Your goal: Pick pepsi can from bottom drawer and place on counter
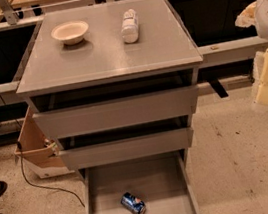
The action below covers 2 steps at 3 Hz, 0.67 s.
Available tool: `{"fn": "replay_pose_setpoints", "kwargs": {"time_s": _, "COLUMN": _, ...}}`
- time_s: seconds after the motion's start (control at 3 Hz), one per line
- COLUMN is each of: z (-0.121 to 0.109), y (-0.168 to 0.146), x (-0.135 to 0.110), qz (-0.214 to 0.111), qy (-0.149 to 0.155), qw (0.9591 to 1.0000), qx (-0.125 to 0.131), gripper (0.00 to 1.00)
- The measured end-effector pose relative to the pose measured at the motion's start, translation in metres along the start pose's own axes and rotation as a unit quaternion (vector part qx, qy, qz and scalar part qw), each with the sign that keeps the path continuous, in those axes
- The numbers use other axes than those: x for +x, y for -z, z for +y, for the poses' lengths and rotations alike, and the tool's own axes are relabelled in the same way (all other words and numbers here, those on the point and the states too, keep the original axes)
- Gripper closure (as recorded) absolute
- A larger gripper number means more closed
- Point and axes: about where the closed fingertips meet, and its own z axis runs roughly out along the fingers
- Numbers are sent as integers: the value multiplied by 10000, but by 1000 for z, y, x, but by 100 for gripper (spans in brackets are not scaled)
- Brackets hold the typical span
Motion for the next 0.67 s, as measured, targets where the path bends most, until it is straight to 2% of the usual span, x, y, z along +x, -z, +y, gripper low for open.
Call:
{"fn": "replay_pose_setpoints", "kwargs": {"time_s": 0.33, "z": 0, "y": 0, "x": 0, "qz": 0, "qy": 0, "qw": 10000, "qx": 0, "gripper": 0}}
{"fn": "replay_pose_setpoints", "kwargs": {"time_s": 0.67, "z": 11, "y": -17, "x": 5, "qz": 31, "qy": -1, "qw": 10000, "qx": -66, "gripper": 0}}
